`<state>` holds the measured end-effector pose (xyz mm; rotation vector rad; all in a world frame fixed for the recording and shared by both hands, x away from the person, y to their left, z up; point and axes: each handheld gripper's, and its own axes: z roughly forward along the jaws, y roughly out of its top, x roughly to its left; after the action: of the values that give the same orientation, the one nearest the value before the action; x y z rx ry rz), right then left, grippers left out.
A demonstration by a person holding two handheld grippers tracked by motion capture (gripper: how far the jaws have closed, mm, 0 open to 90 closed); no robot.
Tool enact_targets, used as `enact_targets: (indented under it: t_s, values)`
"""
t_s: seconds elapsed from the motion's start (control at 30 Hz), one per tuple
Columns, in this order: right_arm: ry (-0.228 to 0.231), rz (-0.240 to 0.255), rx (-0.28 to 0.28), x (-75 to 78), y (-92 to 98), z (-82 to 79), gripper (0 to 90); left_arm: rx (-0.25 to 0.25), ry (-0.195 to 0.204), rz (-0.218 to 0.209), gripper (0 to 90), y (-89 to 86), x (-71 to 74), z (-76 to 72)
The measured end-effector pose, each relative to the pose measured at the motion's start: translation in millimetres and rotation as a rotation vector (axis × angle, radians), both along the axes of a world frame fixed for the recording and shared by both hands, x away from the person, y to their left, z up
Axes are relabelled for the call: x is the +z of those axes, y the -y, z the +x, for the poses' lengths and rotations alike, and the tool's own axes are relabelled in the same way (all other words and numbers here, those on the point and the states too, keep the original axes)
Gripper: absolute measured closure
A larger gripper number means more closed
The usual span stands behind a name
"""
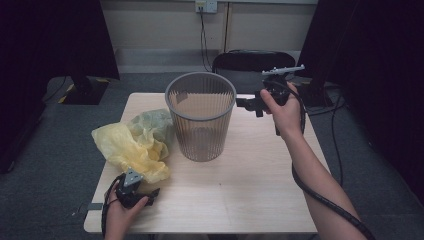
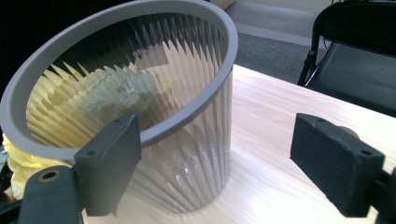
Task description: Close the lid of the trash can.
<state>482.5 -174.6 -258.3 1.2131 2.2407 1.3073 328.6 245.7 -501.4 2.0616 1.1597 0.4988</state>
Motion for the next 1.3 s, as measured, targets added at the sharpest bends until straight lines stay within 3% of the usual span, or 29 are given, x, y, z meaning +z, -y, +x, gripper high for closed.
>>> enact_targets:
  t_s: [1.3]
  values:
    - [0.011, 0.012, 0.058, -15.7, 19.5, -30.5, 15.5, 0.001, 0.0, -0.001, 14.3, 0.1, 0.0, 0.0]
